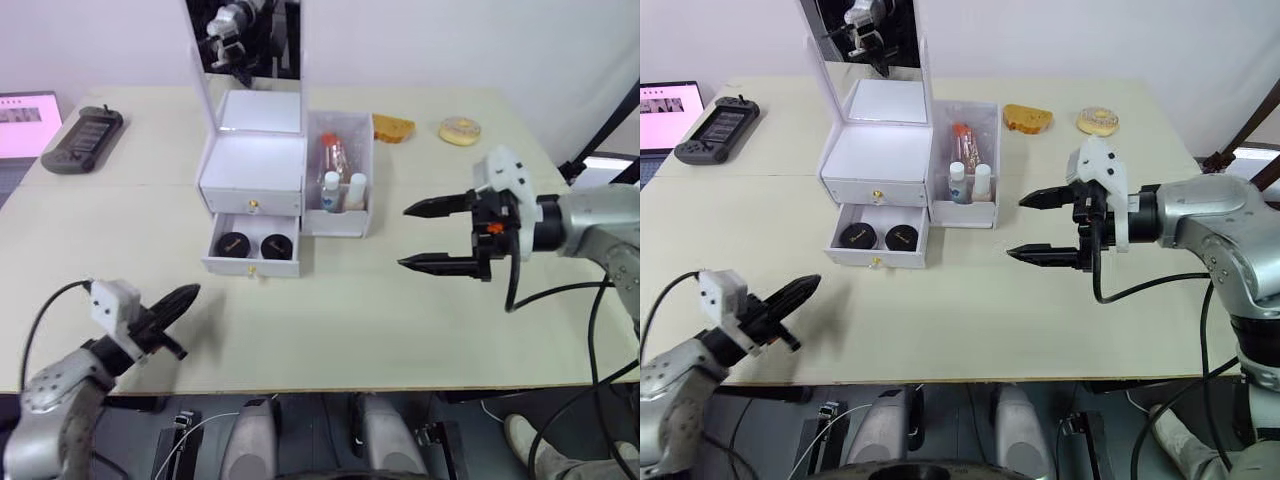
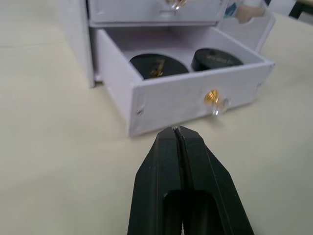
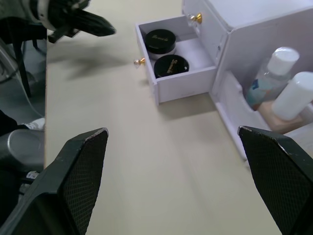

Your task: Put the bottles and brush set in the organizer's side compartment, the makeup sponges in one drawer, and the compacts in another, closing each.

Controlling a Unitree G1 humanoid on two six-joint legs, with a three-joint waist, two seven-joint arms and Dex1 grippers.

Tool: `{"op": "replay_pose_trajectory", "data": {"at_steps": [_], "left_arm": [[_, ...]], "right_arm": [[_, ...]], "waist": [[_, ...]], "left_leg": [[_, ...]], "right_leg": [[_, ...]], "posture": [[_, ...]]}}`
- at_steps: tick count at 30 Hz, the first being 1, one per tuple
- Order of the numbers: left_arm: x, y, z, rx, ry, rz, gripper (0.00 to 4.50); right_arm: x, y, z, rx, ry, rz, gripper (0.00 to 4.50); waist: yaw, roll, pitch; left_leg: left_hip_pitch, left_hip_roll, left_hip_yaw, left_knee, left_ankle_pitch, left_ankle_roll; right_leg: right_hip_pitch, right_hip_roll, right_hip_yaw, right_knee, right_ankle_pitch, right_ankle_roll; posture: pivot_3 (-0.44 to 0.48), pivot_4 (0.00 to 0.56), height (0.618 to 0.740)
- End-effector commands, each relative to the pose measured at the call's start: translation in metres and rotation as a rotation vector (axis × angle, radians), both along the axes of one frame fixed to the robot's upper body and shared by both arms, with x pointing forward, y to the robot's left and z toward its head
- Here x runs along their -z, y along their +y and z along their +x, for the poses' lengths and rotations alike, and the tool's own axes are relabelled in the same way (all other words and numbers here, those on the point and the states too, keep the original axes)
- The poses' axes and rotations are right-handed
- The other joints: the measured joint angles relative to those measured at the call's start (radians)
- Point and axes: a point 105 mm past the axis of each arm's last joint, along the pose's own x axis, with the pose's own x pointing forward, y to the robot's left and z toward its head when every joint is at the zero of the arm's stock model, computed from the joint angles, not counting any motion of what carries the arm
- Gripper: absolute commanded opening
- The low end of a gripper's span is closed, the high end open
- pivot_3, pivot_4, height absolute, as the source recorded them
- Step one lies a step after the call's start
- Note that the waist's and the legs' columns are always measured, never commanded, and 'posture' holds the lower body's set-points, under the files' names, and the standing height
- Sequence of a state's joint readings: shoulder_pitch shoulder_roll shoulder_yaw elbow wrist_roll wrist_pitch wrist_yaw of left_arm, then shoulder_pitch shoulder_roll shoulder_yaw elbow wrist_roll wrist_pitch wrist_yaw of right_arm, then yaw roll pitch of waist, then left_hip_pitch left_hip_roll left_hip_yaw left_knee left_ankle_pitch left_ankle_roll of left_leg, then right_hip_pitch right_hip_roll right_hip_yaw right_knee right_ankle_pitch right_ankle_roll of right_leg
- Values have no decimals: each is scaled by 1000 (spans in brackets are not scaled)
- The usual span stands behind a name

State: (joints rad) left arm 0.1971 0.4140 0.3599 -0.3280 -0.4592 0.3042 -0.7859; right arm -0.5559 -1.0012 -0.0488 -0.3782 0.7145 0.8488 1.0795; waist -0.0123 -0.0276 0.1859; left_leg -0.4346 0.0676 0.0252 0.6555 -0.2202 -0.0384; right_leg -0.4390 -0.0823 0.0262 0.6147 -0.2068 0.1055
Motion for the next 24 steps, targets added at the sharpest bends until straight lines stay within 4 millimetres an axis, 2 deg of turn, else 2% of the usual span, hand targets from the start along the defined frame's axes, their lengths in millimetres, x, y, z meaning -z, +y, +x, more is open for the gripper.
{"op": "replay_pose_trajectory", "data": {"at_steps": [1,4,10,17,24], "left_arm": [[0,-5,7,-15,-33,15,30],[4,-18,16,11,-33,8,30],[6,-27,38,20,-32,35,30],[-9,-38,63,21,-76,18,30],[-20,-40,93,3,-122,129,30]], "right_arm": [[-12,-1,-3,23,-52,9,4500],[-12,-1,-4,34,-55,7,4500],[-15,-2,-6,52,-66,7,4500],[-16,-4,-7,75,-71,6,4500],[-18,-4,-7,88,-83,8,4500]], "waist": [[-3,0,0],[-1,0,0],[1,0,0],[3,0,0],[2,0,0]], "left_leg": [[0,0,0,0,0,0],[1,0,0,-2,0,0],[1,0,-1,-1,0,0],[1,0,-1,-2,0,0],[2,0,-1,-2,0,0]], "right_leg": [[0,0,0,0,0,0],[0,0,0,0,0,0],[0,1,0,0,0,0],[1,1,0,0,0,0],[1,1,0,0,0,0]], "posture": [[0,150,740],[0,150,740],[0,150,740],[0,150,740],[0,150,740]]}}
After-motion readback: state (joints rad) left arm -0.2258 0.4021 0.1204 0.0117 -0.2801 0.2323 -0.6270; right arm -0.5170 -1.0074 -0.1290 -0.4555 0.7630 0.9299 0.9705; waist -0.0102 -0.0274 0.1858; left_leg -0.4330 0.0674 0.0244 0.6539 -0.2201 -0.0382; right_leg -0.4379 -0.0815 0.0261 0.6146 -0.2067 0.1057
